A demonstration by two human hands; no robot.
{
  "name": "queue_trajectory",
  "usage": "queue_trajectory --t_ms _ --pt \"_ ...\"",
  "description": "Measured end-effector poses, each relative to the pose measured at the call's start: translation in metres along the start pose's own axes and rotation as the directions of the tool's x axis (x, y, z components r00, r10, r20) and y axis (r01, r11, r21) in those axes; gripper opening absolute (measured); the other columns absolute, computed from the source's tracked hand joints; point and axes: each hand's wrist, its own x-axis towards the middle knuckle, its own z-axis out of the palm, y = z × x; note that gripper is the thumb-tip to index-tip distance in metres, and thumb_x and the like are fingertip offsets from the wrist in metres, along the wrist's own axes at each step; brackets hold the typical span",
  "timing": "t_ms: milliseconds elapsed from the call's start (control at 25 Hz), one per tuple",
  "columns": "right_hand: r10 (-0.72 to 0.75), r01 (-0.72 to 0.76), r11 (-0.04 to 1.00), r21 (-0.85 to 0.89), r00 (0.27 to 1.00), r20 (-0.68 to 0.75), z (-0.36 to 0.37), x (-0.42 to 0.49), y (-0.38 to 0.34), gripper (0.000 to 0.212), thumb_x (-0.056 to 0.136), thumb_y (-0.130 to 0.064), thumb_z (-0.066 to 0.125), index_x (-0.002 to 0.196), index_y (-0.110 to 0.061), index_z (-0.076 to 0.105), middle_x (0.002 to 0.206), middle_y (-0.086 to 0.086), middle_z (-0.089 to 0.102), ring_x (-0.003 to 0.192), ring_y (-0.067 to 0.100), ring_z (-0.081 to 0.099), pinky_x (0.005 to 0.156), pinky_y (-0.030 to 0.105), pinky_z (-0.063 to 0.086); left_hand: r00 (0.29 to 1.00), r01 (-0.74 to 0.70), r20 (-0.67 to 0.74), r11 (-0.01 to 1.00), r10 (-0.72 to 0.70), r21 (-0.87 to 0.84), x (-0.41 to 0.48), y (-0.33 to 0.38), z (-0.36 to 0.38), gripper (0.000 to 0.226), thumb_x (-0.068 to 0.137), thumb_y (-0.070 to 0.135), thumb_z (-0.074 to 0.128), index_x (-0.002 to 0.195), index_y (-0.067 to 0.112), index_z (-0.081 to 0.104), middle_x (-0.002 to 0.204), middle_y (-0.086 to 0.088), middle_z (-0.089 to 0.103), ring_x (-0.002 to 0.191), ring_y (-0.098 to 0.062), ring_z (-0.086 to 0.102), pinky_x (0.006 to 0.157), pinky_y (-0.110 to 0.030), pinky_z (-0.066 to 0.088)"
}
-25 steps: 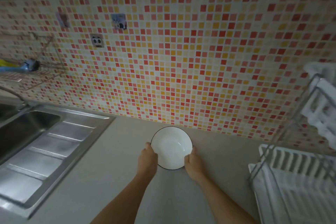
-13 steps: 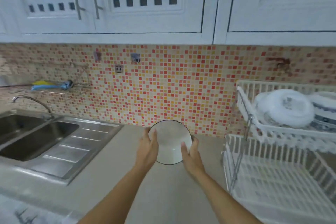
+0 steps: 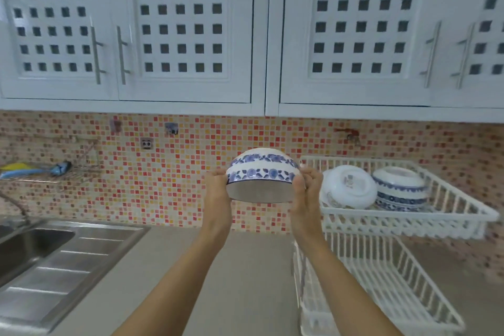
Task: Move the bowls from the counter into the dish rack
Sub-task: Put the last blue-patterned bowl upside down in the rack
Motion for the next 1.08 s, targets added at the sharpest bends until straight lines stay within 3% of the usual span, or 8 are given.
queue_trajectory --t_ms 120,280,440,560,680,760,920,1080 --pt "-0.080 0.080 0.996 -0.033 0.997 0.005 -0.053 0.018 -0.015 0.028 0.082 -0.050 0.043 0.105 -0.034 0.037 0.108 -0.009 0.051 0.089 -0.011 0.056 0.077 0.010 0.048 0.985 -0.026 0.172 0.997 0.013 0.070 0.003 0.003 0.041 0.070 0.078 0.056 0.023 0.126 0.017 0.054 0.126 0.003 0.057 0.111 -0.006 0.050 0.102 -0.035 0.033" --pt "-0.059 0.065 0.993 -0.101 0.996 0.062 -0.140 0.047 -0.027 0.048 0.078 -0.054 0.047 0.124 -0.051 0.035 0.138 -0.021 0.039 0.125 -0.008 0.043 0.101 0.016 0.038 0.962 -0.032 0.274 0.984 -0.017 0.173 0.006 0.004 0.116 0.087 0.058 0.096 0.021 0.126 0.050 0.050 0.147 0.004 0.042 0.145 -0.023 0.022 0.115 -0.060 0.015" --pt "0.013 0.005 0.986 -0.166 0.994 0.107 -0.224 0.072 -0.030 0.063 0.078 -0.056 0.051 0.136 -0.040 0.030 0.125 -0.035 0.043 0.109 -0.022 0.050 0.091 0.008 0.047 0.917 -0.091 0.397 0.990 0.041 0.107 0.008 -0.004 0.199 0.070 0.081 0.076 0.032 0.139 0.038 0.042 0.123 0.019 0.056 0.128 -0.009 0.045 0.106 -0.038 0.030" --pt "0.038 -0.004 0.961 -0.278 0.992 0.118 -0.280 0.091 -0.027 0.081 0.063 -0.079 0.057 0.133 -0.049 0.031 0.129 -0.034 0.043 0.114 -0.015 0.051 0.094 0.015 0.048 0.887 -0.087 0.462 0.989 0.023 0.117 0.013 -0.017 0.253 0.075 0.081 0.075 0.036 0.144 0.035 0.037 0.140 0.011 0.051 0.133 -0.012 0.043 0.113 -0.040 0.028" --pt "0.099 -0.009 0.933 -0.360 0.967 0.234 -0.335 0.110 -0.017 0.100 0.056 -0.074 0.067 0.141 -0.048 0.020 0.135 -0.038 0.032 0.117 -0.023 0.044 0.089 0.008 0.047 0.863 -0.074 0.505 0.992 0.011 0.104 0.021 -0.027 0.294 0.050 0.091 0.046 0.044 0.138 0.030 0.041 0.124 0.018 0.057 0.107 0.006 0.057 0.094 -0.021 0.043" --pt "0.170 -0.035 0.906 -0.421 0.942 0.288 -0.360 0.119 -0.006 0.109 0.053 -0.064 0.077 0.141 -0.051 0.015 0.144 -0.029 0.029 0.129 -0.011 0.040 0.098 0.015 0.046 0.856 -0.090 0.516 0.991 0.025 0.101 0.027 -0.033 0.312 0.042 0.088 0.030 0.048 0.130 0.031 0.046 0.112 0.019 0.060 0.090 0.013 0.061 0.072 -0.010 0.051" --pt "0.256 0.005 0.770 -0.638 0.913 0.316 -0.397 0.134 0.034 0.119 0.048 -0.055 0.087 0.139 -0.057 0.011 0.154 -0.020 0.020 0.142 0.005 0.025 0.115 0.045 0.032 0.886 -0.132 0.461 0.975 0.035 0.179 0.039 -0.058 0.356 0.061 0.072 0.039 0.045 0.132 0.030 0.048 0.130 0.001 0.055 0.115 -0.017 0.054 0.091 -0.039 0.051" --pt "0.303 0.027 0.684 -0.729 0.898 0.318 -0.410 0.148 0.057 0.135 0.048 -0.050 0.089 0.150 -0.036 0.001 0.155 -0.021 0.005 0.137 -0.004 0.009 0.120 0.039 0.014 0.918 -0.111 0.396 0.958 -0.003 0.265 0.041 -0.077 0.384 0.040 0.090 0.037 0.037 0.129 0.033 0.042 0.125 0.008 0.047 0.116 -0.015 0.044 0.096 -0.037 0.043"
